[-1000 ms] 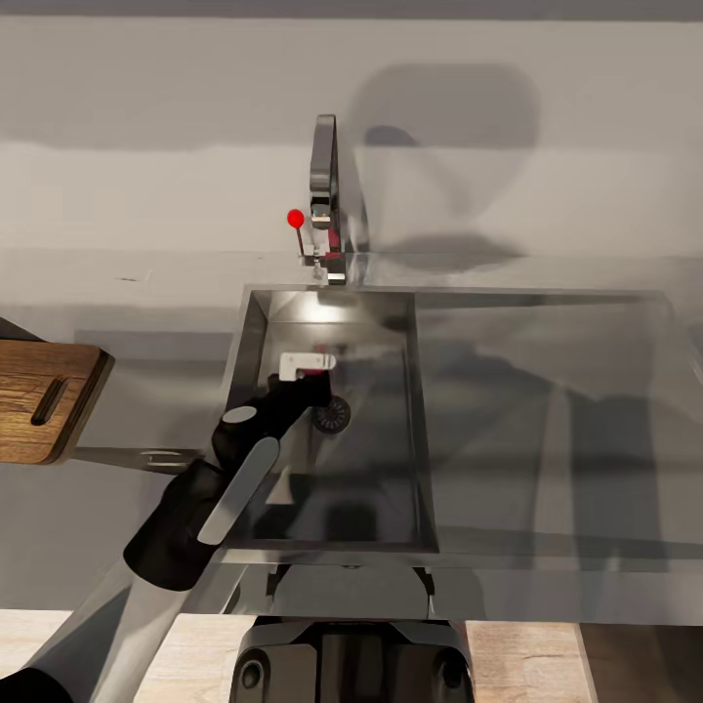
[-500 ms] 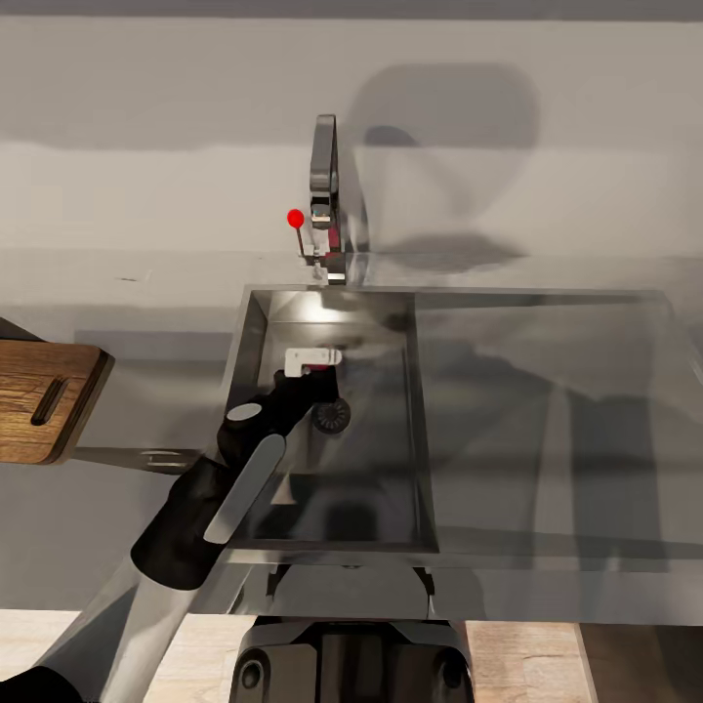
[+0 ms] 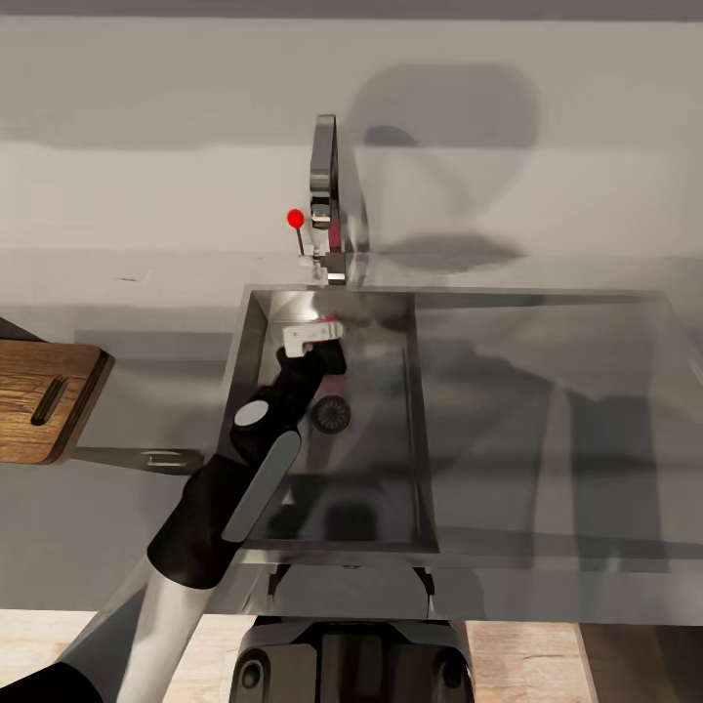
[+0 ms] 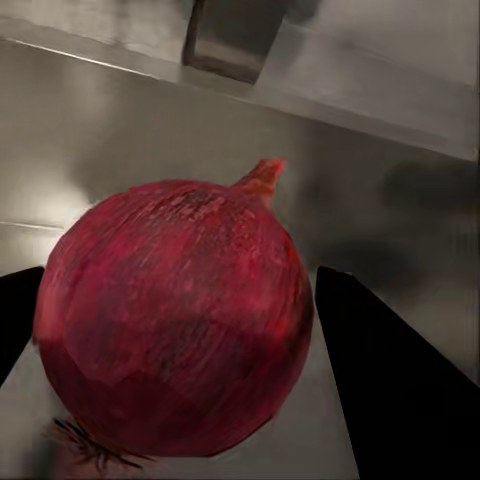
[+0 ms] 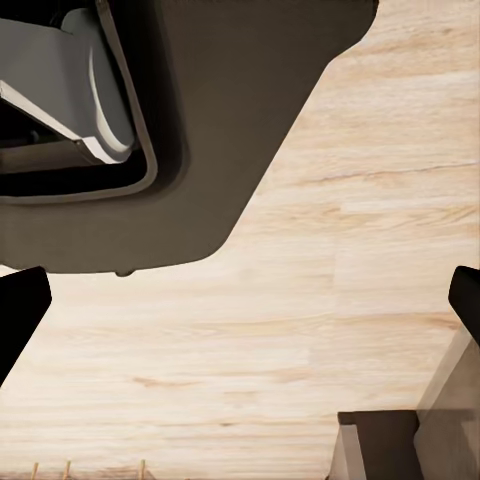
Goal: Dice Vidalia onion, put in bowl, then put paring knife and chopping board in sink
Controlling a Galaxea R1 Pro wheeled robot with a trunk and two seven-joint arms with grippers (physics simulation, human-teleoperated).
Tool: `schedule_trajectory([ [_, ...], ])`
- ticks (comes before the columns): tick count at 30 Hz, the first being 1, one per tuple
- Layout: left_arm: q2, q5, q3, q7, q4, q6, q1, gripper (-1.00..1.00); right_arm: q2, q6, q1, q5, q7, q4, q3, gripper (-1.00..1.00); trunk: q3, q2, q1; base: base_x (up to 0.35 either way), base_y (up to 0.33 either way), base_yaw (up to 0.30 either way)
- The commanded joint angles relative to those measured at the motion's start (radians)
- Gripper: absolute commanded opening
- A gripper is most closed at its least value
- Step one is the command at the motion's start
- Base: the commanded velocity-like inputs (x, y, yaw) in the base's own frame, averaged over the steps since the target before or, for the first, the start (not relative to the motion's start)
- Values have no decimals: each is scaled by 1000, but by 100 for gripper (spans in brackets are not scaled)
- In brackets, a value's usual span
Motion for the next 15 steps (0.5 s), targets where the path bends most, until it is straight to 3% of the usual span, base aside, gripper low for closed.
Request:
schedule_trajectory([
  [1, 0, -11, -2, 7, -1, -16, -1, -100, 0, -4, 0, -11, 2, 0, 7, 100, -1, -1, 1, 0, 0, 0],
  [2, 1, -24, -2, 7, -1, -22, -1, -100, 0, -4, 0, -11, 2, -1, 7, 100, -1, -1, 1, 0, 0, 0],
  [6, 5, -151, -2, 7, -1, -42, -1, -100, 1, -4, 0, -11, 2, -3, 7, 100, -1, -1, 1, 0, 0, 0],
  [8, 5, -193, -3, 7, -1, -44, -1, -100, 1, -4, 0, -11, 2, -4, 6, 100, -1, -1, 1, 0, 0, 0],
  [11, 5, -218, -4, 7, -1, -43, -1, -100, 1, -4, 0, -11, 2, -4, 6, 100, -1, -1, 1, 0, 0, 0],
  [15, 4, -224, -6, 7, -1, -39, -1, -100, 1, -4, 0, -12, 2, -4, 6, 100, -1, -1, 1, 0, 0, 0],
])
